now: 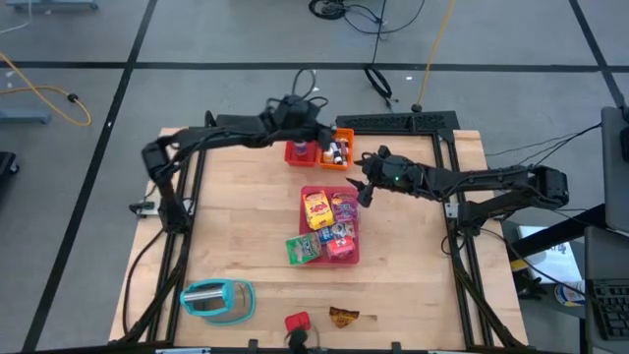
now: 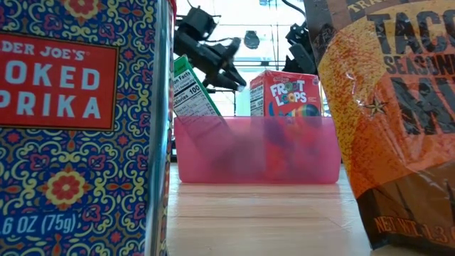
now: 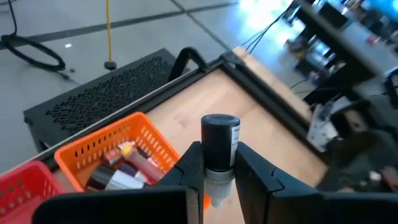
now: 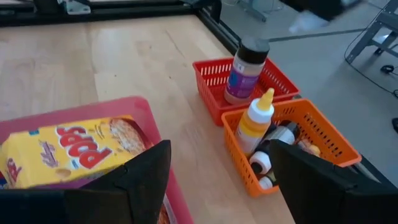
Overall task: Pick & Place Kitchen Items
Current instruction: Put the small black food coloring bottle into the orange basket
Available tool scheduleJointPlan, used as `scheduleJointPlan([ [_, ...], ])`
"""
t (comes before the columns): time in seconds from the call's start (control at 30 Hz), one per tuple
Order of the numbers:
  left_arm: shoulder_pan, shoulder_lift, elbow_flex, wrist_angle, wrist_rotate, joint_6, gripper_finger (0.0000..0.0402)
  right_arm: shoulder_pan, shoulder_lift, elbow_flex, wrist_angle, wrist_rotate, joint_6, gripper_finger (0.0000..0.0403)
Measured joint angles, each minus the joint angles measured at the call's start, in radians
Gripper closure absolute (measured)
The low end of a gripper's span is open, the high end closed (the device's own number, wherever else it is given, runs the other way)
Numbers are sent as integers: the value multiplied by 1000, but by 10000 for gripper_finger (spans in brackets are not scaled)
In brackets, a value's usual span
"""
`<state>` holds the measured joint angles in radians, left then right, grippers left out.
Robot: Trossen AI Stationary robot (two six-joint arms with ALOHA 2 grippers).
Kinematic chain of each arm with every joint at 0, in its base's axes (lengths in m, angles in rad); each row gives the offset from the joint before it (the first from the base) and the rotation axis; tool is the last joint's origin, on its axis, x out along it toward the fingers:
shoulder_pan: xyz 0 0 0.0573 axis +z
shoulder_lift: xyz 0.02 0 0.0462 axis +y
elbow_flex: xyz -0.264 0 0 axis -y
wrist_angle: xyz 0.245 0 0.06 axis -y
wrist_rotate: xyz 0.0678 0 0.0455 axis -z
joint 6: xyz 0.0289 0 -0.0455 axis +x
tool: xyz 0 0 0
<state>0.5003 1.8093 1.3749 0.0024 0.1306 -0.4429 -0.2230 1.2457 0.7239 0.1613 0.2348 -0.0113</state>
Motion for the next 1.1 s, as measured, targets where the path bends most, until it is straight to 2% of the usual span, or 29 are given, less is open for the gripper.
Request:
scheduleJointPlan([
  [0.13, 13, 99, 120, -77, 1, 25, 348, 0, 0, -11, 0, 0, 0, 140],
  [0.27, 26, 164, 178, -85, -1, 22, 347, 0, 0, -11, 3, 0, 0, 140],
  [0.73, 36, 213, 196, -82, -21, 63, 343, 0, 0, -12, 38, 0, -3, 140],
  [0.9, 36, 213, 196, -83, -27, 68, 319, 0, 0, -12, 37, 0, -3, 140],
  [1.1, 35, 213, 196, -79, -28, 68, 268, 0, 0, -12, 37, 0, -4, 140],
])
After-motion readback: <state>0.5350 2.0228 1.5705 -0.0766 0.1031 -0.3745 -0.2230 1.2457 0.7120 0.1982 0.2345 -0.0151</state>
